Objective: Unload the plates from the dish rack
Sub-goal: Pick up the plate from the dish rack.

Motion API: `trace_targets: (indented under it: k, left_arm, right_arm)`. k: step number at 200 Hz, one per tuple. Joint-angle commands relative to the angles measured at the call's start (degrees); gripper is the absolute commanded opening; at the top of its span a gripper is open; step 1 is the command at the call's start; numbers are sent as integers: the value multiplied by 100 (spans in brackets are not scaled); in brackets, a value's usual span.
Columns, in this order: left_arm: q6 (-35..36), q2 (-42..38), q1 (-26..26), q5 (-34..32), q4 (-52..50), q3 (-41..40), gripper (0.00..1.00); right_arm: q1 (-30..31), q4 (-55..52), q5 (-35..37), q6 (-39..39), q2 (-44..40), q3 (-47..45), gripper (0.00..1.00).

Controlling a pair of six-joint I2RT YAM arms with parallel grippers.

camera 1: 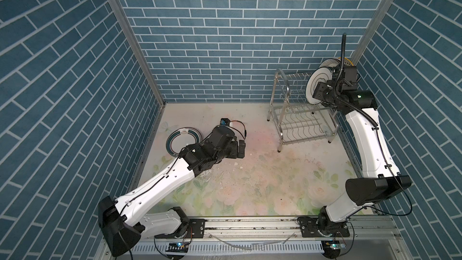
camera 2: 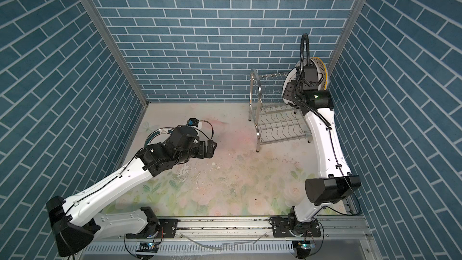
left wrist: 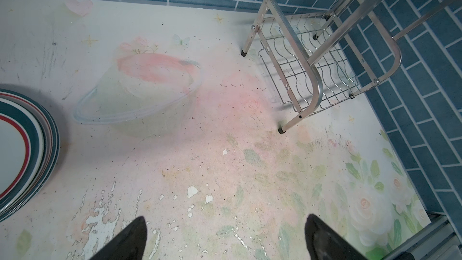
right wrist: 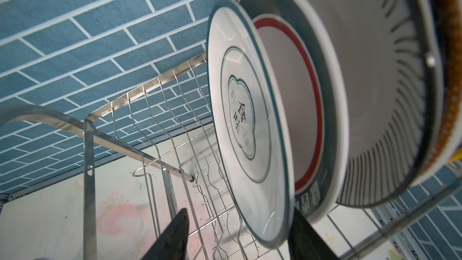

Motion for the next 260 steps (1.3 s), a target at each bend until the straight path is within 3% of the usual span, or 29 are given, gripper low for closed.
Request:
trace_targets:
  k: [1,132,260]
  left_arm:
    - [46,-123,-28,-101,32,-113,99]
    - [28,-283,-28,-155,-23,-210,99]
    - [-3,-395,-10,-189,40,-350,99]
  right_arm:
    - [-22,233,-83,51,66,73,58]
    - [-20,955,12,-338,229,-439,43]
    - [-22,1566,74,-601,17,-1027,19]
